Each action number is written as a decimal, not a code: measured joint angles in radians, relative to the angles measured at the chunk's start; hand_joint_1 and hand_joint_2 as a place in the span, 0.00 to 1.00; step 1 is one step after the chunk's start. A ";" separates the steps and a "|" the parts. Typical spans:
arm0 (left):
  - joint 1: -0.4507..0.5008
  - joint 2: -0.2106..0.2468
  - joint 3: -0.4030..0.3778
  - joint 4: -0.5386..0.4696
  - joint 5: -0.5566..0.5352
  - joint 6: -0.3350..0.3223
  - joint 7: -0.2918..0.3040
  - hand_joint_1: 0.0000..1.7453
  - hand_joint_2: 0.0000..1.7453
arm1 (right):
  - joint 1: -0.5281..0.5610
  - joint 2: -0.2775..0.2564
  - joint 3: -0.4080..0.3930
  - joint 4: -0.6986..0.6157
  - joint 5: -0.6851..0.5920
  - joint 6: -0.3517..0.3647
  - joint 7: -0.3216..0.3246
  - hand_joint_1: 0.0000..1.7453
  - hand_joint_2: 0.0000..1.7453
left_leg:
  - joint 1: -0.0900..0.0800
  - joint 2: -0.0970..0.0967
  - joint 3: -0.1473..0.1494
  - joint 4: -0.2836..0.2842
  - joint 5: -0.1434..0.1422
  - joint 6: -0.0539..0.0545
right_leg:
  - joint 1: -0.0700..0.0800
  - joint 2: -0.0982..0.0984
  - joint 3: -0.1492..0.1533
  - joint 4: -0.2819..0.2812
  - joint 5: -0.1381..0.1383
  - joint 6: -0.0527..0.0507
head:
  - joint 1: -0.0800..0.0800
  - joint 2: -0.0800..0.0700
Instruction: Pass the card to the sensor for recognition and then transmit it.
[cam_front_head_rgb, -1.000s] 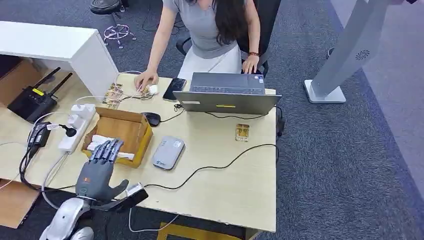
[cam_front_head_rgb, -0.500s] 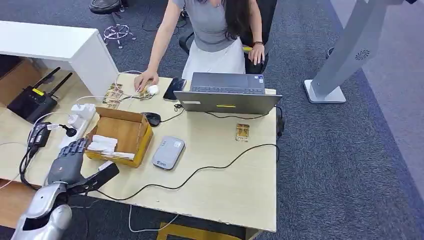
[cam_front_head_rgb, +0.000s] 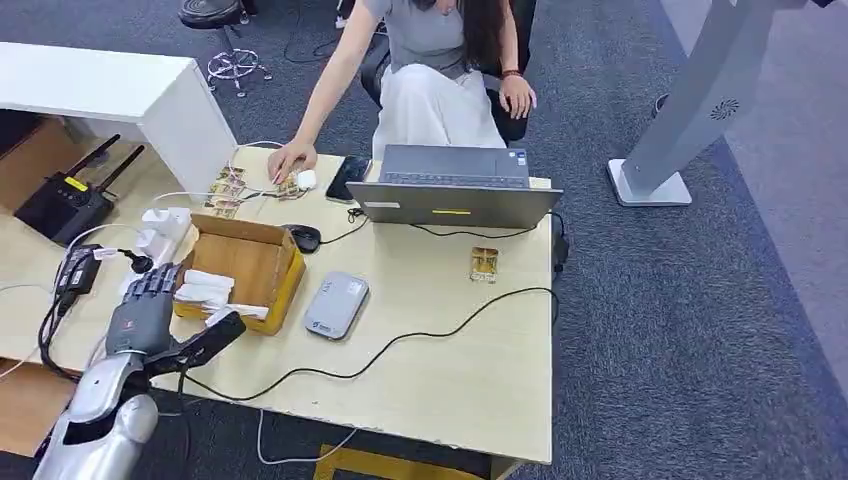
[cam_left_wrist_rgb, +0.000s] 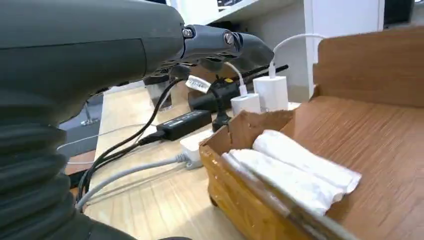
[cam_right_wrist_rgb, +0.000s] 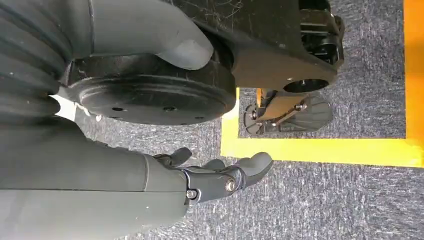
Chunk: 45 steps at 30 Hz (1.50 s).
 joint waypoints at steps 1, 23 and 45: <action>-0.013 -0.007 -0.007 0.004 -0.004 0.001 0.000 0.00 1.00 | -0.001 0.000 0.000 0.000 0.002 0.000 0.003 0.00 1.00 | 0.000 0.000 0.000 0.000 0.000 0.000 | 0.000 0.000 0.000 0.000 0.000 0.000 | 0.000 0.000; -0.055 -0.051 -0.081 0.008 -0.021 0.002 0.030 0.10 1.00 | -0.003 0.002 0.000 0.000 0.018 -0.003 0.003 0.00 1.00 | 0.000 0.001 0.000 0.000 0.000 0.000 | 0.000 0.001 0.000 0.000 0.000 0.000 | 0.000 0.000; -0.055 -0.052 -0.082 0.009 0.042 -0.007 0.018 1.00 1.00 | -0.003 0.003 -0.004 0.000 0.033 -0.010 -0.001 0.00 1.00 | 0.000 0.001 0.000 0.000 0.000 0.000 | 0.000 0.001 0.000 0.000 0.000 0.000 | 0.000 0.000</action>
